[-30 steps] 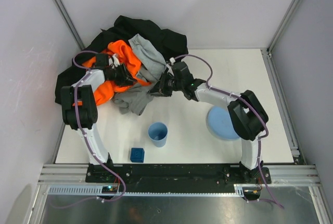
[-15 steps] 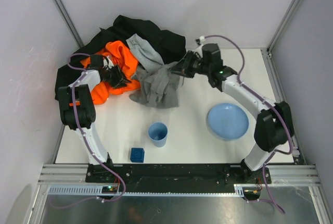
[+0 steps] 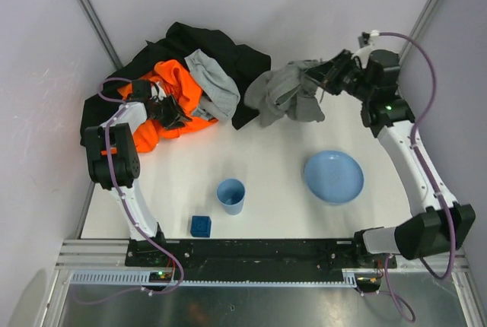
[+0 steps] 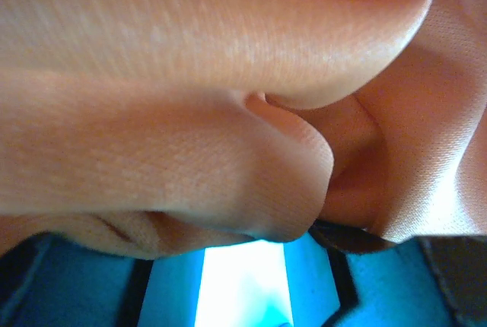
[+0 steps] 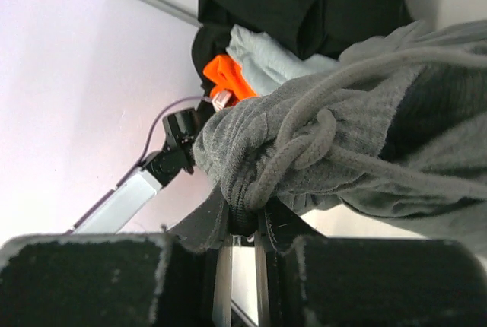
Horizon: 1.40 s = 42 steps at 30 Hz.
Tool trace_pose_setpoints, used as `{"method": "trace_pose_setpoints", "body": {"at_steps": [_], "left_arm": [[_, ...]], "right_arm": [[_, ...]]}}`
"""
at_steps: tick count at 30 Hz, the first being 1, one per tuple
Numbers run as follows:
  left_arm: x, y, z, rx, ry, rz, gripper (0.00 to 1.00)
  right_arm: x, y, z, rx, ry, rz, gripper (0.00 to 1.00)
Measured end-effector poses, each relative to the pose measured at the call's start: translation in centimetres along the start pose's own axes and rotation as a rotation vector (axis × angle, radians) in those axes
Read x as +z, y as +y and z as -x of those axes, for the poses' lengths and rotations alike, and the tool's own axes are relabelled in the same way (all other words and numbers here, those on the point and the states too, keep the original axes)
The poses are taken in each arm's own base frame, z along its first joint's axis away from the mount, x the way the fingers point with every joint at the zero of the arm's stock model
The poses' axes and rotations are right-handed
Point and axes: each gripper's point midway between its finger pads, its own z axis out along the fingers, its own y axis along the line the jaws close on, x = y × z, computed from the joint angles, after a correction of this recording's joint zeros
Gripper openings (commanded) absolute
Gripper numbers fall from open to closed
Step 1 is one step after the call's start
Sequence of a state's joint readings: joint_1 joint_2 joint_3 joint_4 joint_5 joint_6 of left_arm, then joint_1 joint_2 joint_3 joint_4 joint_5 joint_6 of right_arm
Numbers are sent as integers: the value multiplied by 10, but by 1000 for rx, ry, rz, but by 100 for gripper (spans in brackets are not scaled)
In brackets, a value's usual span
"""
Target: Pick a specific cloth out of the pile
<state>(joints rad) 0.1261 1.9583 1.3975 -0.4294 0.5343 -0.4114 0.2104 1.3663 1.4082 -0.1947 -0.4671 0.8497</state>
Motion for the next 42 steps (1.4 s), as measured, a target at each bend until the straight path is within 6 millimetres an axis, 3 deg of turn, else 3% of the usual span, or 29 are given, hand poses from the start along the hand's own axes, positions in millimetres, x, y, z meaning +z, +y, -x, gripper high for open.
{"method": "trace_pose_setpoints", "body": {"at_steps": [6,9,19,26,31,35,42], "left_arm": [[0,0,0,0,0,0,48],[0,0,0,0,0,0,48],[0,0,0,0,0,0,53],[-6,0,-5,3,-4,5,73],[-31,-10,0,33,-69,19,89],[-68,-29,10,80,-174,12,98],[-123,-65,14,181,-325,-8,100]], "right_arm": [[-46,13,38,-44,-140,-4,0],[-59,18,47,-57,-178,0,0],[-65,9,48,-42,-174,-31,0],[-67,7,48,-35,-163,-35,0],[-67,8,45,-34,-148,-25,0],[-68,8,44,-33,-143,-24,0],[-72,13,43,-38,-143,-13,0]]}}
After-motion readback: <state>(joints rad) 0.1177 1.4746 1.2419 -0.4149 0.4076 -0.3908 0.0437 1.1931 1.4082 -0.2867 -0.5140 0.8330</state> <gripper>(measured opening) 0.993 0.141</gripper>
